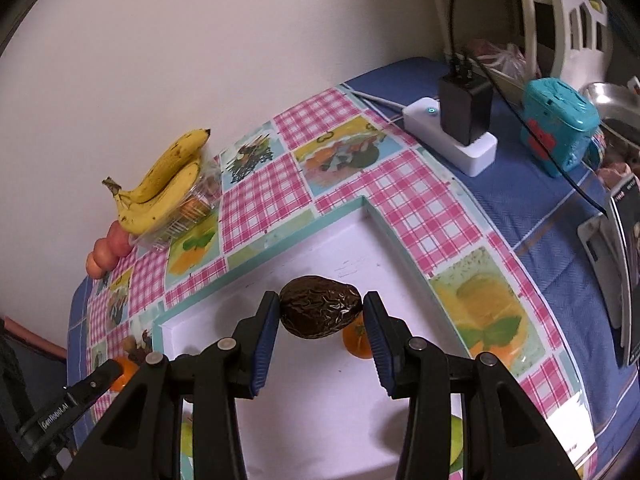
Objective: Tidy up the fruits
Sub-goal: 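Lift and carry the brown fruit and the orange over the tray with both grippers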
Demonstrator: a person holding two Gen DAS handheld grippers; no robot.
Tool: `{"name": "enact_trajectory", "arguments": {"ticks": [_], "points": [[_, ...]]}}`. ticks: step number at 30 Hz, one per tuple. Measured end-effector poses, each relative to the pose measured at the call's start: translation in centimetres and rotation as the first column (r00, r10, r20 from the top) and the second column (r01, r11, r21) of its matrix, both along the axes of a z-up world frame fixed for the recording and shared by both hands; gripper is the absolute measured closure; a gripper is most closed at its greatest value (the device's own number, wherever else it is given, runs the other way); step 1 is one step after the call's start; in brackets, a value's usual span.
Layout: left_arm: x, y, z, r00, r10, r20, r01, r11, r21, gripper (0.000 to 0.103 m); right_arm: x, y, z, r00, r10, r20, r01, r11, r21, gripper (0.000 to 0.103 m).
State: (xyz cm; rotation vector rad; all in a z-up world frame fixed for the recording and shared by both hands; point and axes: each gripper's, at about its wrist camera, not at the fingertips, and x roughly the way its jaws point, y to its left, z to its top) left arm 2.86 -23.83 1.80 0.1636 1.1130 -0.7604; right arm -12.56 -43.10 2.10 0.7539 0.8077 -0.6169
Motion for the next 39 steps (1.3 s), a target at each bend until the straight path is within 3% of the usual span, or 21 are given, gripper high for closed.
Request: {"name": "enact_trajectory", "arguments": {"ticks": [13,21,30,39], "points": [[-1.0,-1.8,-3.3,0.998,-0.045,-0.047,0.046,0.998,0.030,0.068,1.5,0.7,-2.5,0.996,0.052,-0.071,-0.049,0.998,0.032,0.058],[-1.5,-2.3,-3.4,0.997,-0.071,-0.019,0.072,0.995,0.067,0.068,2.1,1.1,-3.0,0.993,0.069,-0.092,-0.067,0.997,0.025,0.058],[-0.6,-1.7,-3.5,0.997,-0.046,-0.065,0.049,0.998,0.034,0.068,2.7,1.4,-3.1,0.990,0.087,-0.111,-0.086,0.996,0.012,0.058],[-0.7,-1.8,-3.5,0.997,-0.052,-0.065,0.054,0.998,0.038,0.068,2.3,1.4,-2.9,0.988,0.094,-0.126,-0.086,0.994,0.065,0.058]]}}
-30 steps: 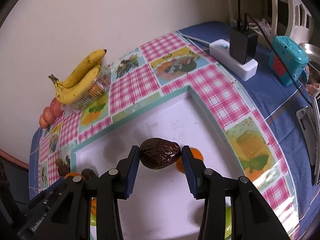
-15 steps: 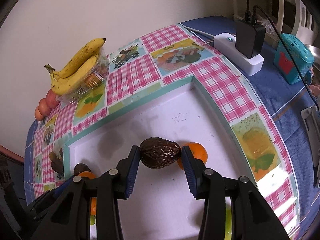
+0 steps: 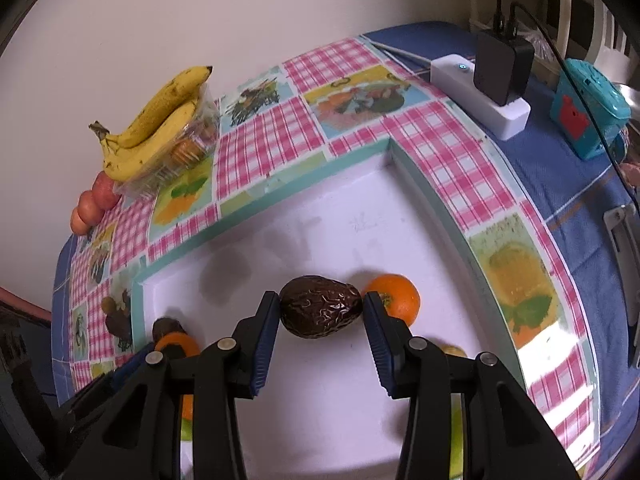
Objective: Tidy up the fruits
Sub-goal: 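Lift and carry the brown fruit and the orange over the tray with both grippers, then open both grippers over the tray to drop the brown fruit and orange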
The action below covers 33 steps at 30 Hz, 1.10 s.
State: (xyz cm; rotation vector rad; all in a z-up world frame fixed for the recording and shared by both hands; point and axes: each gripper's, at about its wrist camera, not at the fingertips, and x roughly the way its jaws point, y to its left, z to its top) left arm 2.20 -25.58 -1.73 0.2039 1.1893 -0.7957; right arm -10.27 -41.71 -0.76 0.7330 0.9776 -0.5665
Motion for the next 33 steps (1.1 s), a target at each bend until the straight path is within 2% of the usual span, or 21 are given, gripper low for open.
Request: {"name": "enact_trajectory", "arguments": {"ticks": [5,10,29,33], "points": [[0.1,0.0,0.0,1.000,0.000,-0.002,0.000,1.000,0.000,0.068,0.0,0.8,-0.4,0.996,0.010,-0.091,-0.009,1.000,0.005,0.058],[0.0,-0.1,-0.1,1.000,-0.003,0.005,0.003,1.000,0.007,0.067,-0.4,0.6,-1.6,0.991,-0.008,-0.137,0.013,0.999,0.035,0.058],[0.3,0.0,0.1,1.000,0.010,0.012,-0.010,1.000,0.012,0.066,-0.7,0.4,-1.8,0.991,-0.021,-0.134,0.030,0.997,0.070,0.058],[0.7,0.3,0.0,0.999,0.031,-0.029,-0.031,0.999,0.012,0.066,-0.8,0.2,-1.9,0.991,-0.026,-0.129,0.037,0.996,0.081,0.058]]}}
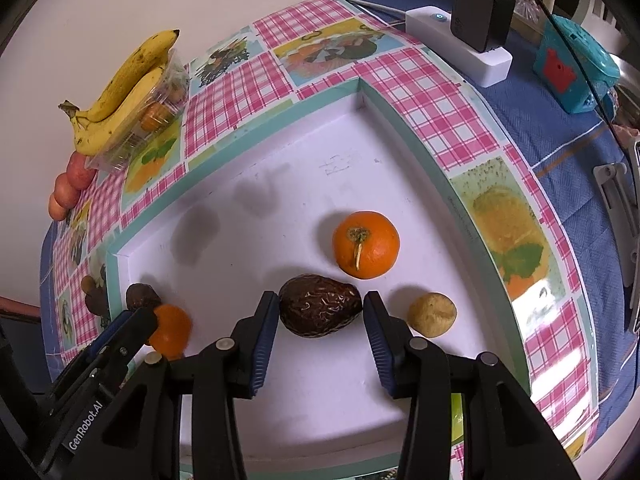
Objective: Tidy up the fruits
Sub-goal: 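Open both grippers over the tray to drop the brown fruit and orange, then move both open grippers from the tray to the fruits on the tablecloth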
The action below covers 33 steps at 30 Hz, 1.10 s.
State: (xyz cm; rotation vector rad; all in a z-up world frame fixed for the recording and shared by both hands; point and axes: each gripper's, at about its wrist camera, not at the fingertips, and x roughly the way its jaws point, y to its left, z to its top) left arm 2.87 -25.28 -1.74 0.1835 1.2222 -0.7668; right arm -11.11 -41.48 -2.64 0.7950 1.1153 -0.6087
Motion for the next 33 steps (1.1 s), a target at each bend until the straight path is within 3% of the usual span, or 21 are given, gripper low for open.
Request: {"name": "enact_trajectory", "arguments": {"ticks": [9,13,18,21,25,27,29,33], "points": [[0.4,1.0,1.7,0.999,0.022,-0.044,-0.023,0.999,-0.031,0.061,-0.2,-0.1,1.1,1.000,-0.008,0.013,0.008,1.000,-0.010,0.055],[0.8,2.0,2.9,0.999,0.049,-0.021,-0.049,0.998,-0.028,0.039,-0.4,0.2,2.3,1.000,-0.006,0.024,0.007,1.000,-0.030,0.053],[2.0,3.8,3.0,0.993,0.121,0.013,-0.121,0.993,0.013,0.019,-0.6,0.8,3.1,1.000,0.001,0.030,0.000,0.999,-0.052,0.052],[3.2,5.4,2.6,0.983,0.186,0.013,-0.186,0.982,0.034,0.014,-0.4,1.2,3.2,0.999,0.012,0.030,-0.010,0.998,-0.066,0.034],[5.0,7.5,2.0,0.959,0.283,0.014,-0.283,0.958,0.053,0.001,0.0,1.6,3.0,0.999,0.029,0.035,-0.027,0.998,-0.064,0.033],[5.5,8.5,2.0,0.948,0.319,0.014,-0.319,0.946,0.054,0.000,0.2,1.7,2.8,0.999,0.037,0.025,-0.035,0.997,-0.070,0.032],[6.1,9.4,1.9,0.936,0.351,0.015,-0.351,0.934,0.061,0.000,0.3,1.8,2.7,0.999,0.042,0.022,-0.040,0.997,-0.072,0.023],[7.2,11.2,1.7,0.913,0.407,0.019,-0.407,0.910,0.072,0.000,0.5,1.9,2.7,0.998,0.052,0.027,-0.049,0.995,-0.088,0.022]]}}
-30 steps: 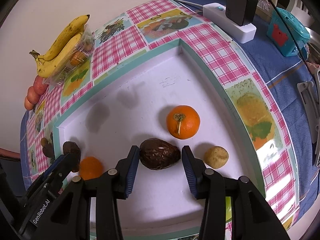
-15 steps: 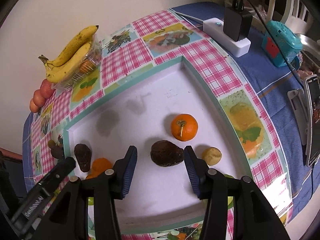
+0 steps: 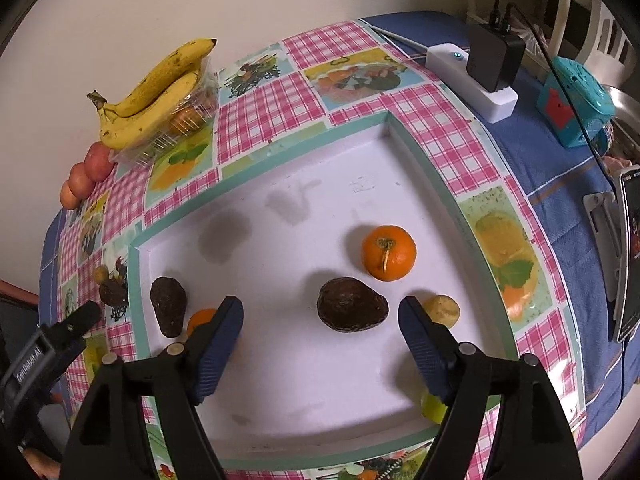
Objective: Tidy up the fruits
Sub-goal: 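Move both open grippers from the tray to the fruits on the tablecloth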
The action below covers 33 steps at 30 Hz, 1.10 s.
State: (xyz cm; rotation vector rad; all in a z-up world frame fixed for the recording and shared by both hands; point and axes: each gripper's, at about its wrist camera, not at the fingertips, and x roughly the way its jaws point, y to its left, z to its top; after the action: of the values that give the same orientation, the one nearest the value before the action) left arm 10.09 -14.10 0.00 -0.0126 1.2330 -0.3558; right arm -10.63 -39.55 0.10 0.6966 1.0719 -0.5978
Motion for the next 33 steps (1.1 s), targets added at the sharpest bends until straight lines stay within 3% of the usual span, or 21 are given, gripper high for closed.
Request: {"name": "enact_trajectory", "arguments": {"ticks": [8,21,28,33], "points": [[2.2,4.0,0.5,0.994,0.109,0.030,-0.109,0.994,-0.001,0.000,0.8,0.6,0.1,1.000,0.012,0.013,-0.012,1.000,-0.029,0.022],[5.5,11.1,1.1,0.961,0.264,0.081,-0.268,0.962,0.045,0.000,5.2,4.9,1.0,0.993,0.099,0.063,-0.098,0.995,-0.021,0.022],[6.3,12.9,1.7,0.948,0.302,0.100,-0.305,0.952,0.023,0.000,7.7,7.8,0.8,0.983,0.168,0.076,-0.167,0.986,-0.020,0.022],[6.7,12.1,1.4,0.959,0.270,0.083,-0.270,0.963,-0.009,0.000,9.1,9.5,1.1,0.971,0.218,0.100,-0.215,0.976,-0.039,0.022]]}}
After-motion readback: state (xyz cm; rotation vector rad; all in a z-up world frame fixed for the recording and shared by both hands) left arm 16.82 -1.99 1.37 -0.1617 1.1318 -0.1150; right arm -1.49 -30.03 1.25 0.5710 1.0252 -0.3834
